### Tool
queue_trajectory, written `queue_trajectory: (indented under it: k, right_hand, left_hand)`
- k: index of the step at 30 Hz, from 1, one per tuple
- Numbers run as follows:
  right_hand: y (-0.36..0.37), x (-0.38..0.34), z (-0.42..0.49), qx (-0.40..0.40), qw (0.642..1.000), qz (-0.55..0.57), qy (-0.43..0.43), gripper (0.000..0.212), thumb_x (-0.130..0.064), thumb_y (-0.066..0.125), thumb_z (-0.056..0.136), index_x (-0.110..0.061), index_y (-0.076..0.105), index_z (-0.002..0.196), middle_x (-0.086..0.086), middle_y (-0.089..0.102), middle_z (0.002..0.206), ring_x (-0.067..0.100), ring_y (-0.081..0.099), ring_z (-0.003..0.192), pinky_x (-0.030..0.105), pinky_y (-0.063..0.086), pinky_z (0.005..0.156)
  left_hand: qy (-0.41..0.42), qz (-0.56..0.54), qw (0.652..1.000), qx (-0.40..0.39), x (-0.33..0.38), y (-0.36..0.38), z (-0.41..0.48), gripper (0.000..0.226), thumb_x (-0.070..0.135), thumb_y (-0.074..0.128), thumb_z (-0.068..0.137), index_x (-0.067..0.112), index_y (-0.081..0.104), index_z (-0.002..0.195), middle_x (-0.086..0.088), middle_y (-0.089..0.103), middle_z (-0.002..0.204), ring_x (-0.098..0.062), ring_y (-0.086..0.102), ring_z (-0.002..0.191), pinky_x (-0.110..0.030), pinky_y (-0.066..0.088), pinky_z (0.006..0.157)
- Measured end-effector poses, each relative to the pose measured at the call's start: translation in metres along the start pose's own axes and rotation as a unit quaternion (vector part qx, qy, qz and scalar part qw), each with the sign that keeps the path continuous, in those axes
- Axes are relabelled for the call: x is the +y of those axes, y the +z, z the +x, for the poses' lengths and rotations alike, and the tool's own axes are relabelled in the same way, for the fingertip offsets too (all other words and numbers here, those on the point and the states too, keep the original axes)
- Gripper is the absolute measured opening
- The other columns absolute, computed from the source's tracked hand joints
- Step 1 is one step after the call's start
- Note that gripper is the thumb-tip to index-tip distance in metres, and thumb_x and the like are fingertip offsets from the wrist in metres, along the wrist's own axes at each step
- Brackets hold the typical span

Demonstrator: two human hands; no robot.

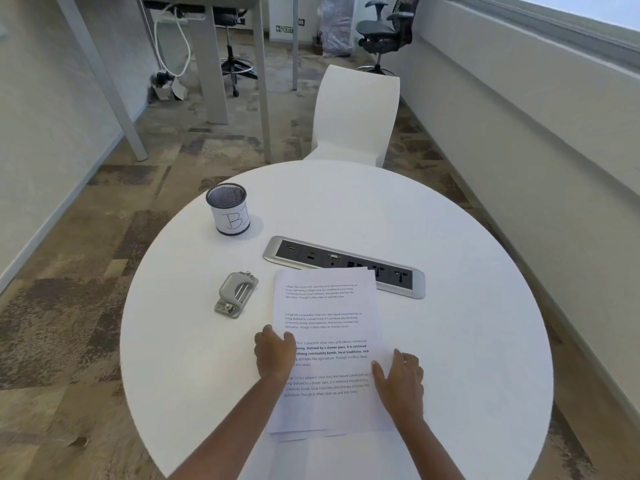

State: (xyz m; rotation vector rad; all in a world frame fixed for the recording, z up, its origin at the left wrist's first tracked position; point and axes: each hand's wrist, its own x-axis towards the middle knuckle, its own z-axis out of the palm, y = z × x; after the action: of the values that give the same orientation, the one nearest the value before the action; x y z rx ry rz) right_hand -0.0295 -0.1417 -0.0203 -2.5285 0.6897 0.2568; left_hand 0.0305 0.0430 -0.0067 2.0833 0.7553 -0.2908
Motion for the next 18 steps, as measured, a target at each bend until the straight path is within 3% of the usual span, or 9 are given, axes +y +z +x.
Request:
queue_trajectory:
  k: [5, 9, 14, 16, 18]
  right_hand:
    - [-0.004, -0.001, 0.002, -0.009, 0.999, 0.033, 0.030, 0.050, -0.032, 0.050, 0.091, 0.000, 0.041, 0.128, 0.016, 0.034, 0.136, 0.033, 0.033, 0.125, 0.040, 0.039, 0.096]
    - [-0.004, 0.000, 0.005, -0.022, 0.996, 0.072, 0.041, 0.044, -0.021, 0.051, 0.090, 0.000, 0.043, 0.128, 0.017, 0.035, 0.136, 0.033, 0.031, 0.127, 0.037, 0.034, 0.100]
    - [-0.003, -0.005, 0.009, -0.058, 0.989, 0.127, 0.056, 0.031, -0.011, 0.050, 0.088, 0.003, 0.053, 0.115, 0.019, 0.040, 0.132, 0.033, 0.029, 0.129, 0.031, 0.023, 0.101]
    - [-0.005, -0.006, 0.010, -0.073, 0.985, 0.140, 0.073, 0.012, -0.010, 0.048, 0.086, -0.007, 0.059, 0.084, 0.017, 0.046, 0.116, 0.034, 0.031, 0.127, 0.031, 0.025, 0.097]
    - [-0.009, -0.008, 0.010, -0.079, 0.981, 0.156, 0.087, 0.034, -0.009, 0.046, 0.084, -0.018, 0.038, 0.053, 0.015, 0.047, 0.105, 0.032, 0.033, 0.125, 0.031, 0.025, 0.097]
  left_hand:
    - [0.004, 0.115, 0.993, 0.026, 0.000, -0.005, -0.007, 0.035, 0.019, 0.049, 0.089, -0.004, 0.050, 0.115, -0.021, 0.045, 0.125, -0.037, 0.046, 0.115, -0.041, 0.042, 0.093]
    - [0.022, 0.151, 0.988, 0.015, -0.004, -0.005, -0.007, 0.035, 0.021, 0.049, 0.088, -0.002, 0.050, 0.115, -0.019, 0.044, 0.126, -0.034, 0.045, 0.115, -0.039, 0.041, 0.093]
    - [0.043, 0.187, 0.981, 0.000, -0.003, 0.004, -0.014, 0.037, 0.022, 0.051, 0.088, 0.000, 0.046, 0.117, -0.015, 0.041, 0.128, -0.030, 0.042, 0.118, -0.037, 0.040, 0.095]
    - [0.044, 0.194, 0.980, 0.001, -0.003, 0.006, -0.015, 0.038, 0.021, 0.052, 0.087, -0.001, 0.044, 0.117, -0.015, 0.040, 0.128, -0.030, 0.041, 0.118, -0.037, 0.041, 0.094]
    - [0.041, 0.191, 0.981, -0.003, -0.003, 0.006, -0.014, 0.039, 0.019, 0.053, 0.086, -0.001, 0.042, 0.118, -0.015, 0.038, 0.129, -0.030, 0.040, 0.119, -0.038, 0.041, 0.094]
